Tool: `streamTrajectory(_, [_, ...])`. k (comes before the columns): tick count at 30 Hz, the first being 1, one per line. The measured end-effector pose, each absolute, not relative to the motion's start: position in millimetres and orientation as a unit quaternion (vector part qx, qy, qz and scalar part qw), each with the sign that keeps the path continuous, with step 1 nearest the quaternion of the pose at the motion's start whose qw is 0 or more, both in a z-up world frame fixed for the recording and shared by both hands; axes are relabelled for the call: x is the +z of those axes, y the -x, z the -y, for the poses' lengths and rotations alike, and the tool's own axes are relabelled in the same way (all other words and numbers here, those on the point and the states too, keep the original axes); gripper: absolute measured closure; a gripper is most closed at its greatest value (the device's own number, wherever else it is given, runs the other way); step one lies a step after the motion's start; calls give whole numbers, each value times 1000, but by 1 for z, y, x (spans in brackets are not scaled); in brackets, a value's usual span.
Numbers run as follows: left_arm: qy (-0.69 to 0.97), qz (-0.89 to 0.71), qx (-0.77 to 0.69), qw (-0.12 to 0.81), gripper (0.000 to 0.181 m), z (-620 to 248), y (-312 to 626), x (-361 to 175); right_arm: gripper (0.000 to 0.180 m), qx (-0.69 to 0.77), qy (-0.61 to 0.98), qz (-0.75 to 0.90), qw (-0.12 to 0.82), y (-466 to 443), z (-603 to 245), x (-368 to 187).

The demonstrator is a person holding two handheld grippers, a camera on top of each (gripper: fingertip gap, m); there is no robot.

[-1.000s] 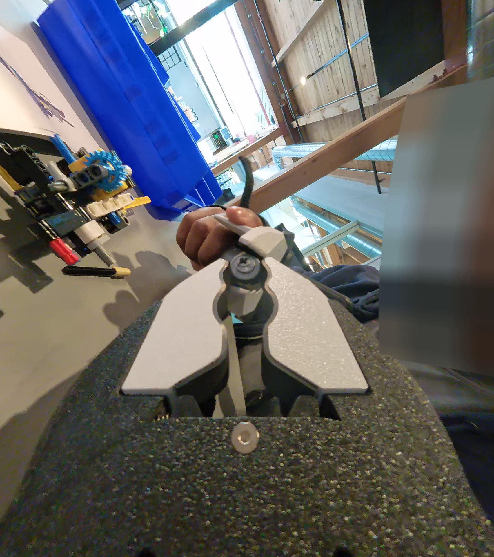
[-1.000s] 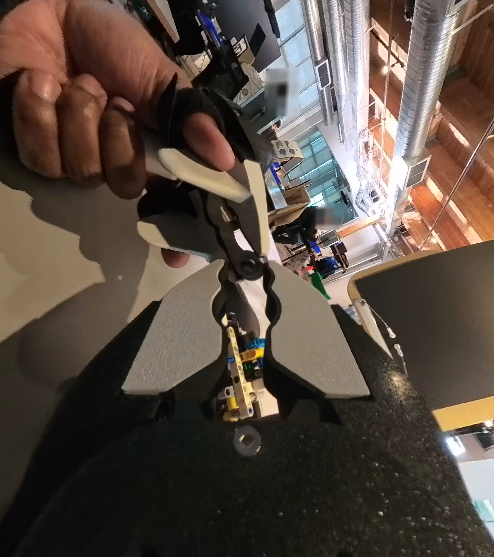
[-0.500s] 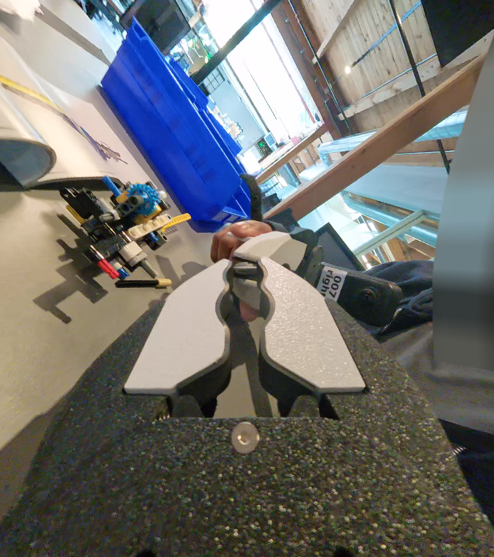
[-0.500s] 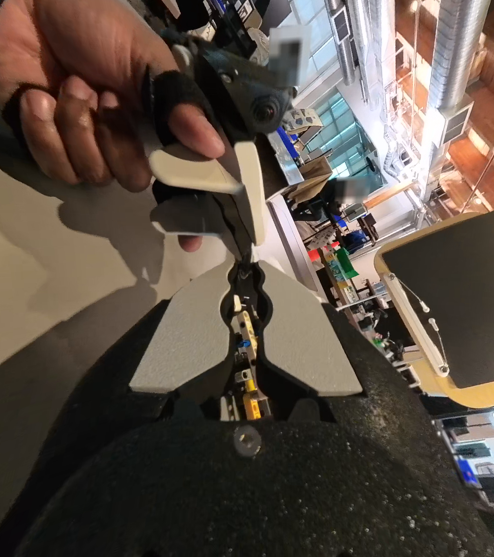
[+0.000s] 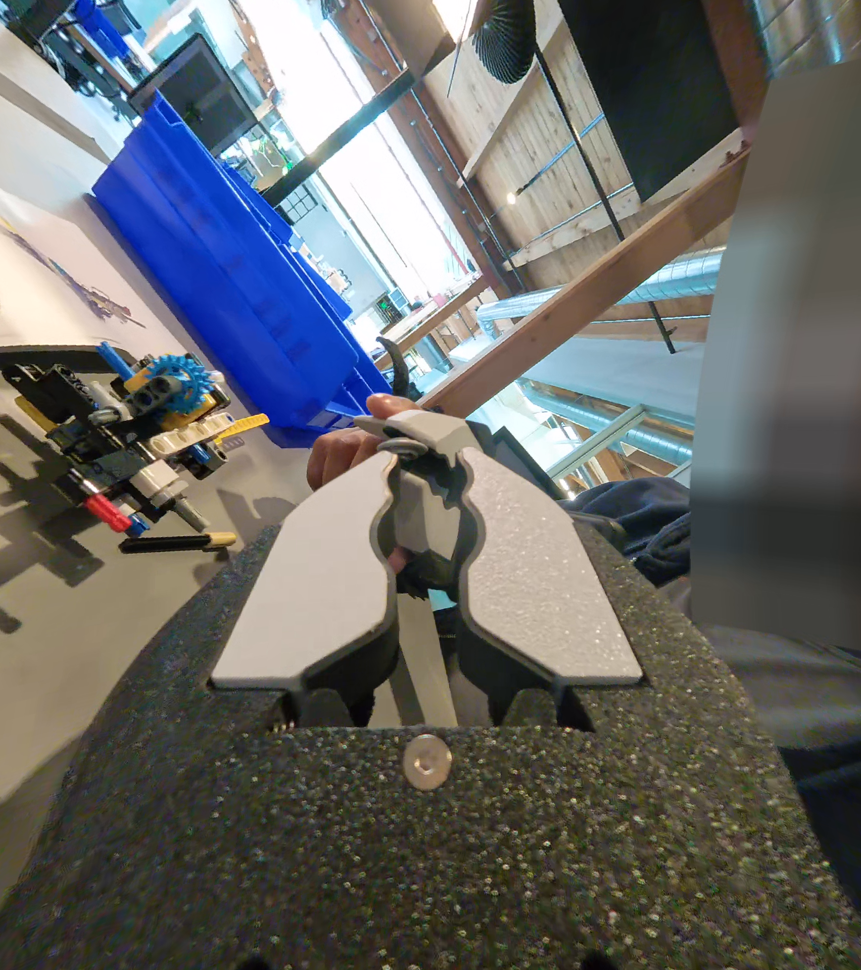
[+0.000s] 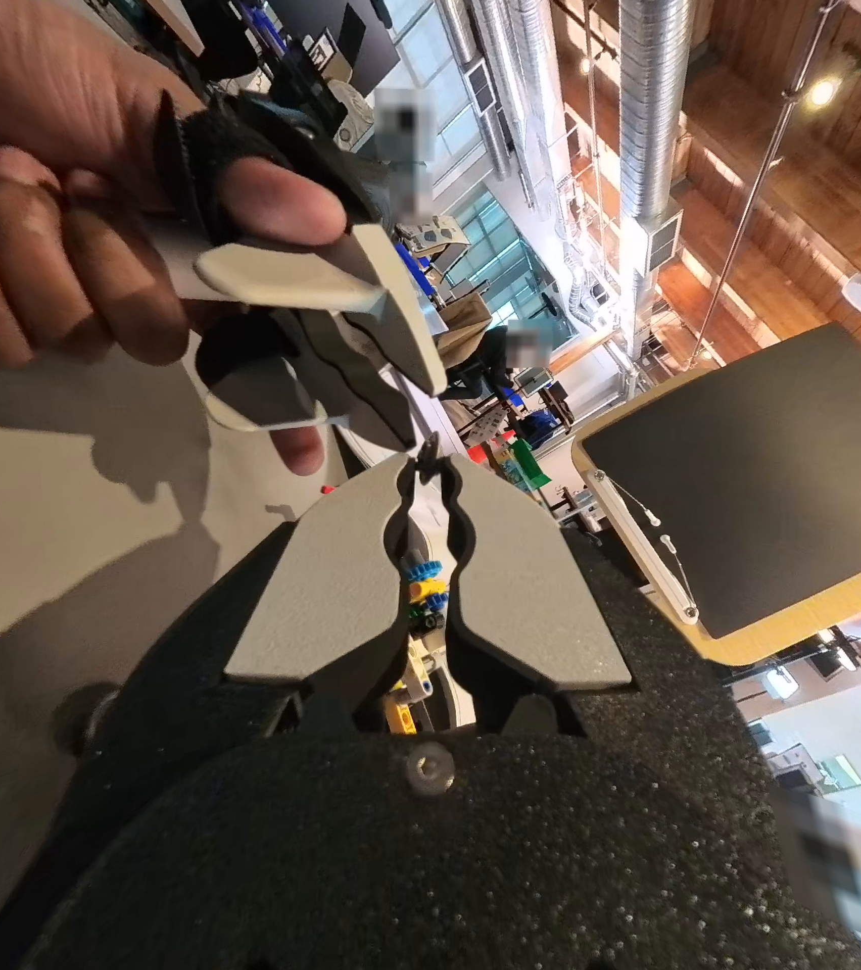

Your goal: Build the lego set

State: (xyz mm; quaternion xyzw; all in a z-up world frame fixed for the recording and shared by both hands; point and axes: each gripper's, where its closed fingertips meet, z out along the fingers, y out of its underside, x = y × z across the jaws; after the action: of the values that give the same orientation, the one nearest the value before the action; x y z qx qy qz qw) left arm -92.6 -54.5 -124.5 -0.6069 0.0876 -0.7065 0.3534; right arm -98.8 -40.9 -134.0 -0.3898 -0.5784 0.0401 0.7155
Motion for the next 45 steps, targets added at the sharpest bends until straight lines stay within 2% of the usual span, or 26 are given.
streamTrajectory(16, [627,-94,-659,405,162,46,91,-127,171,-19,370,582,724,100,42,-136])
streamTrajectory(45, [630,-103,-647,417,159,44,83,-129,171,-37,363,577,731,100,45,-132])
